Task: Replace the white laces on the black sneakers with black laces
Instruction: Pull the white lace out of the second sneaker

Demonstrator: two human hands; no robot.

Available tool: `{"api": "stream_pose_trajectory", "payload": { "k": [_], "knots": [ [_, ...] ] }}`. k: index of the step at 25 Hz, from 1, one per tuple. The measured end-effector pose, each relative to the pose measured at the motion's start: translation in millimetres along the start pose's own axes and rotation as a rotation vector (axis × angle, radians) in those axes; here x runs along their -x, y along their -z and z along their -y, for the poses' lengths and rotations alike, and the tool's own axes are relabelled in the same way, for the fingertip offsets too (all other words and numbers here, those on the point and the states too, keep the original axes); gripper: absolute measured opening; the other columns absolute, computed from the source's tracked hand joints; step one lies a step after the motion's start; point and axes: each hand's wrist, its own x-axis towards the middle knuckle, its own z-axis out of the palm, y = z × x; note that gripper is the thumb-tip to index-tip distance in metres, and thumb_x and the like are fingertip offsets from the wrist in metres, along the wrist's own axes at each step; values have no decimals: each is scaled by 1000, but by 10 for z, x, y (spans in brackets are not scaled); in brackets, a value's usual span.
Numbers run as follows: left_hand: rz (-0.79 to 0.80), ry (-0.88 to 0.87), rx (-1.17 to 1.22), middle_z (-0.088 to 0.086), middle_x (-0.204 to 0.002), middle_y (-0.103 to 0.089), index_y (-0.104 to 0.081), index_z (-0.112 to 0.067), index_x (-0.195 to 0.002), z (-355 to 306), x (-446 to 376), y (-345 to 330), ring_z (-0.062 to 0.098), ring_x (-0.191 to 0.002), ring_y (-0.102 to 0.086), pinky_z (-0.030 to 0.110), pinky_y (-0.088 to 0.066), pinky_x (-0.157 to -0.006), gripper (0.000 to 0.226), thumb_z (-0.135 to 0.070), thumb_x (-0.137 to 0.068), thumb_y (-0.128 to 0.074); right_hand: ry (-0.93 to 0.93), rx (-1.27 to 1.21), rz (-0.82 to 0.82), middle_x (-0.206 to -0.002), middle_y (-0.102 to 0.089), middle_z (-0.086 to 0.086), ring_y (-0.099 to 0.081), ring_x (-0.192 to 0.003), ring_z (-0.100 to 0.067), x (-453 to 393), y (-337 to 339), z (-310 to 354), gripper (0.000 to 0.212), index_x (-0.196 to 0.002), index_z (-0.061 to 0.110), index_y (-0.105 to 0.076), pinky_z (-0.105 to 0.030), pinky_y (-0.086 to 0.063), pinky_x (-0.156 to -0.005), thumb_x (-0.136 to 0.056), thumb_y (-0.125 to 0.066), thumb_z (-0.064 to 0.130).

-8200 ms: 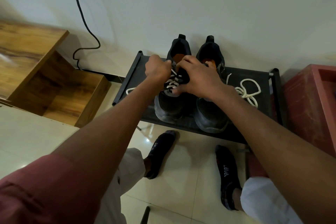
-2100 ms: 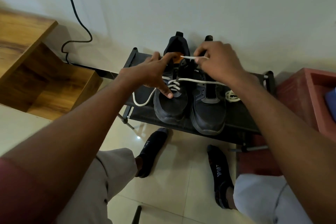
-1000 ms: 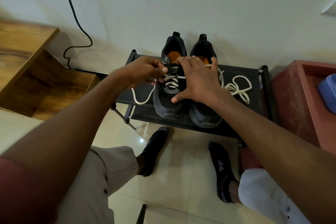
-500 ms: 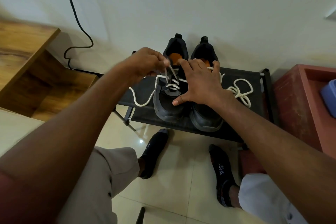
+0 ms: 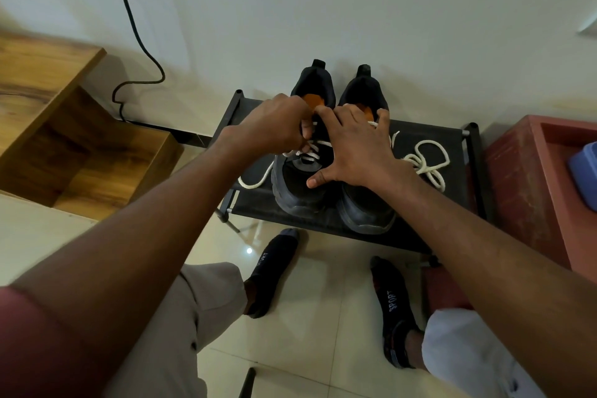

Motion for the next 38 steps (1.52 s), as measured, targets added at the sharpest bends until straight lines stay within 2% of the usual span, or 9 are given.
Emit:
{"api": "stream_pose_trajectory", "payload": {
  "k": [10, 13, 17, 19, 21, 25, 32, 34, 38],
  "knots": [
    [-68, -2, -107, 8, -87, -75, -82, -12, -101, 76, 25, 542, 25, -92, -69, 32, -51, -81, 25, 0, -88, -65, 8, 2, 21, -162, -34, -7, -22, -156, -31, -16, 13, -10, 129, -159, 32, -18, -74, -13, -118, -59, -77, 87],
    [-166, 86, 250, -2, -85, -75, -80, -16, -99, 235, 139, 636, 5, -82, -67, 24, -50, -79, 20, -2, -96, -65, 3, -13, 22, -162, -34, -6, -22, -156, -31, -19, 8, -10, 127, -159, 33, -19, -74, -12, -118, -59, -78, 85],
    [55, 157, 876, 8, -84, -75, -64, -6, -107, 171, 220, 409, 23, -83, -75, 36, -58, -75, 20, -22, -108, -54, 3, -5, 14, -162, -33, -6, -20, -156, -30, -13, 12, 11, 128, -160, 32, -18, -73, -12, -119, -59, -79, 83],
    [68, 170, 725, 2, -75, -68, -64, -11, -107, 136, 178, 394, 18, -70, -68, 31, -54, -67, 34, -43, -99, -67, 3, -2, 15, -162, -33, -5, -20, -156, -30, -10, 13, 16, 128, -160, 33, -17, -73, -12, -119, -60, -79, 83],
    [33, 100, 243, -7, -82, -65, -70, -21, -105, 101, 140, 369, 14, -76, -63, 28, -47, -64, 41, -54, -83, -81, 3, 1, 14, -163, -32, -5, -19, -157, -30, -12, 2, 15, 128, -160, 33, -16, -73, -13, -119, -60, -78, 83],
    [-110, 90, -143, 3, -92, -67, -77, -22, -93, -52, 23, 192, 30, -85, -64, 33, -40, -65, 15, -36, -87, -76, 5, -10, 21, -163, -32, -5, -18, -157, -30, -17, -4, 9, 127, -160, 34, -16, -73, -11, -119, -60, -78, 84],
    [-527, 82, 1017, 5, -94, -74, -50, -14, -83, -134, 72, 542, 16, -79, -75, 24, -44, -56, 24, -15, -106, -52, 9, -43, 21, -163, -33, -7, -19, -157, -31, -18, 1, -8, 126, -158, 34, -18, -73, -9, -120, -60, -81, 81],
    [-484, -5, 725, -2, -88, -69, -53, -12, -91, -130, 72, 512, 10, -72, -64, 25, -45, -59, 14, -19, -101, -60, 11, -33, 20, -163, -33, -7, -18, -157, -31, -20, -3, -6, 126, -158, 34, -17, -73, -9, -119, -60, -80, 82],
    [-61, -34, -131, 0, -91, -72, -76, -18, -96, 2, 17, 266, 22, -92, -64, 35, -47, -74, 23, -32, -79, -85, 7, -19, 13, -163, -32, -6, -17, -157, -31, -22, -20, -7, 127, -159, 33, -17, -74, -11, -119, -60, -79, 84]
  ]
}}
